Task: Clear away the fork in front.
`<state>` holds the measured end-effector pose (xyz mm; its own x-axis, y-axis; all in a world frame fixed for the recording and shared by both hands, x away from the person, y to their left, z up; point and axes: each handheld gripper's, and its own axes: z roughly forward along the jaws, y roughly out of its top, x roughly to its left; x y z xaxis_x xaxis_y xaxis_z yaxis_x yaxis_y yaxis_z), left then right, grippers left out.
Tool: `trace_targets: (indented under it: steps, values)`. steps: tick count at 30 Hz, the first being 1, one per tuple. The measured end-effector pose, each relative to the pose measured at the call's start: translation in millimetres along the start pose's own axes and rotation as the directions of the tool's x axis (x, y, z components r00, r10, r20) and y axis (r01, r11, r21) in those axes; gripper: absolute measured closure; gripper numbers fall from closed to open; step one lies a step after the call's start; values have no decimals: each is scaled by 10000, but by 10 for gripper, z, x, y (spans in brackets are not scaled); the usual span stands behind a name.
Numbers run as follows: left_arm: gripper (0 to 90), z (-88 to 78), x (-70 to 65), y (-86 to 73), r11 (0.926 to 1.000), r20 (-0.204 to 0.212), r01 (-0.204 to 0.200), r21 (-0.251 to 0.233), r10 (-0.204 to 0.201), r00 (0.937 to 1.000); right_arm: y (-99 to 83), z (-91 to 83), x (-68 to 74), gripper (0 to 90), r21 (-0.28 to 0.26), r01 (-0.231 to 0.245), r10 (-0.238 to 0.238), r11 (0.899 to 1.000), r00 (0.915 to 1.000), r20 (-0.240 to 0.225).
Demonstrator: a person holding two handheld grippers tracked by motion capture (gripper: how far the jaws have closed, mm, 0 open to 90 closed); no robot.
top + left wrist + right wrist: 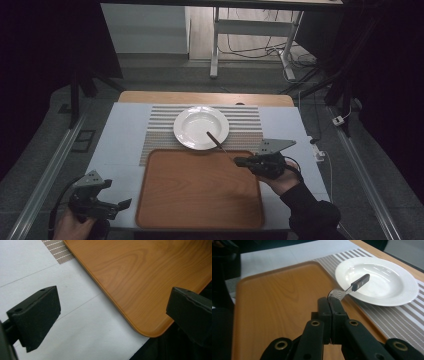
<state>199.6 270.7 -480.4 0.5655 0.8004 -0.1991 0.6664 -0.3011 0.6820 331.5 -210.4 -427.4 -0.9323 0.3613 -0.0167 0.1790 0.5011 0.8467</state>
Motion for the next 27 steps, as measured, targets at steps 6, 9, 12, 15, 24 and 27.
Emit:
trace_targets:
  steps: [6, 9, 12, 15, 24, 27]
  values:
    - [0, -2, -19, 10, 9998, 22, -159, -71, 159, 9999, -7, -32, 81, 894, -117, -75, 70, 9999, 9991, -411]
    - [0, 1, -35, 31, 9995, 195, -222, -223, 227, 9996, -9, -39, 125, 895, -91, 6, -11, 10000, 9987, -517]
    - [0, 16, -63, 66, 9988, 366, -400, -283, 410, 9985, -8, -44, 174, 895, -70, 89, -94, 9999, 9976, -693]
    - [0, 53, -93, 112, 9973, 706, -667, -293, 687, 9951, -5, -50, 223, 895, -141, 130, -142, 9998, 9959, -888]
    - [0, 268, -148, 319, 9858, 1632, -1606, -493, 1666, 9724, 8, -78, 337, 895, -507, 147, -233, 9986, 9846, -1733]
    - [0, 326, -174, 400, 9788, 1724, -1902, -756, 2007, 9644, 7, -86, 365, 895, -602, 150, -268, 9981, 9793, -2008]
